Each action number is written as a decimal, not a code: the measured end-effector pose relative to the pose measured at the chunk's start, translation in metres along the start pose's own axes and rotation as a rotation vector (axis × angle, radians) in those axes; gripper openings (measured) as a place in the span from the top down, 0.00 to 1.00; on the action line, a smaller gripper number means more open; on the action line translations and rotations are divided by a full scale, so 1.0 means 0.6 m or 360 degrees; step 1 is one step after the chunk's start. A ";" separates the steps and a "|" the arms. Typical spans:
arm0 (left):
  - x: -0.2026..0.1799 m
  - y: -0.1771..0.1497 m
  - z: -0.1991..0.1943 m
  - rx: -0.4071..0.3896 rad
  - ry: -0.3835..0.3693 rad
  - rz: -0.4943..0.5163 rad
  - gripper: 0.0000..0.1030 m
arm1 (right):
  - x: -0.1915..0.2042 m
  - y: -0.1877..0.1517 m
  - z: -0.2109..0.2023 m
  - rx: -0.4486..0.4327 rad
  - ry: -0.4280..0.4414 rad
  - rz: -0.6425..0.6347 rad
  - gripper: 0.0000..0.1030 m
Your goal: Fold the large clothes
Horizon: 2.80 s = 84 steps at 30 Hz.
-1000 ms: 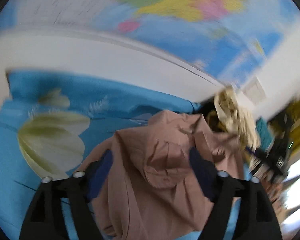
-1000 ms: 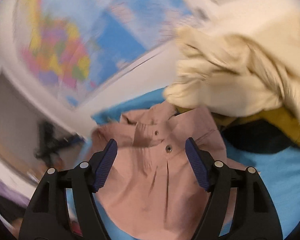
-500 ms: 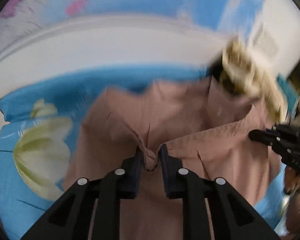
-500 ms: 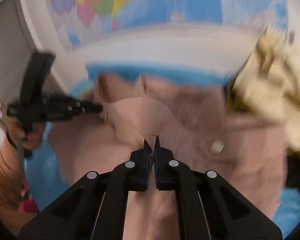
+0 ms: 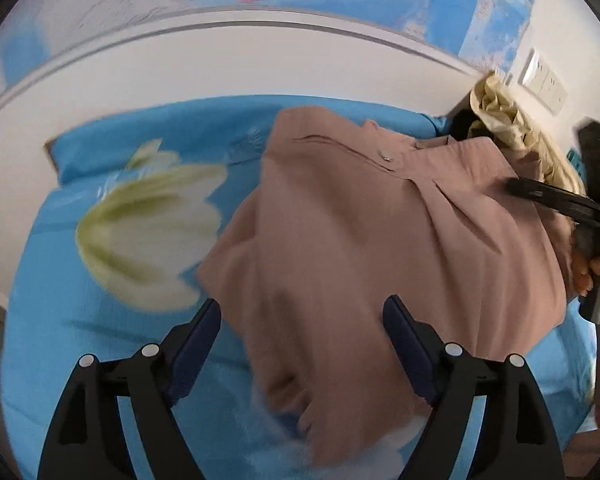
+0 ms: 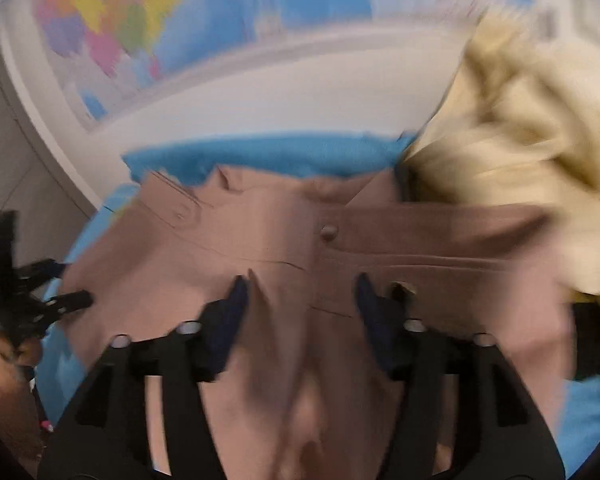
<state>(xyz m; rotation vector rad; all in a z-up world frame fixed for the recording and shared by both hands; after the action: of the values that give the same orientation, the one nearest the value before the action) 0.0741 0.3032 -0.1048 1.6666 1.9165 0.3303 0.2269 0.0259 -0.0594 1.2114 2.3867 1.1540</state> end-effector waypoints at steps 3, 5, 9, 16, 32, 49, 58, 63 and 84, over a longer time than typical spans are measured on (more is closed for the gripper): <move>0.012 -0.023 -0.020 -0.0035 -0.0074 -0.0035 0.17 | -0.015 -0.030 -0.118 -0.0193 -0.0024 -0.0011 0.17; 0.007 -0.042 -0.029 -0.0054 -0.0137 -0.0017 0.13 | -0.034 -0.076 -0.161 -0.0185 -0.0047 0.0015 0.14; -0.009 -0.069 -0.015 -0.0024 -0.0161 0.0031 0.14 | -0.087 -0.200 -0.167 0.0021 -0.0137 0.0163 0.14; -0.023 -0.064 0.025 0.0038 -0.0279 -0.0164 0.79 | -0.090 -0.241 -0.119 0.0014 0.0072 0.0313 0.90; 0.045 -0.148 -0.091 0.0068 -0.0236 -0.0389 0.45 | -0.109 -0.342 -0.274 0.0140 -0.0057 0.0473 0.36; -0.086 0.003 0.050 0.0063 0.0333 0.0367 0.61 | -0.073 -0.182 -0.089 0.0283 -0.0441 -0.0182 0.76; -0.053 0.065 0.029 -0.0063 0.0138 0.0076 0.95 | -0.180 -0.151 -0.198 -0.0073 -0.0261 0.0370 0.96; -0.016 0.055 0.079 0.0041 0.0259 0.0005 0.95 | -0.213 -0.210 -0.121 0.0108 -0.0176 0.0577 0.96; -0.047 -0.043 0.026 0.0033 0.0243 0.0345 0.45 | -0.205 -0.171 -0.112 0.0066 -0.0144 0.0487 0.90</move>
<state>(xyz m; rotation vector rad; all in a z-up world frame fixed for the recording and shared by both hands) 0.0631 0.2684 -0.1240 1.9164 1.8538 0.5381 0.2107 -0.1402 -0.1076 1.6500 2.2231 1.1068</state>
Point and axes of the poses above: each gripper's, at about its wrist camera, not at the fingertips, and z roughly the way its jaws point, x to its left, y to its top, the point moved 9 cm from there along z, roughly the way its jaws point, and after that the axes turned 9 degrees about -z, right-handed, at the moved point
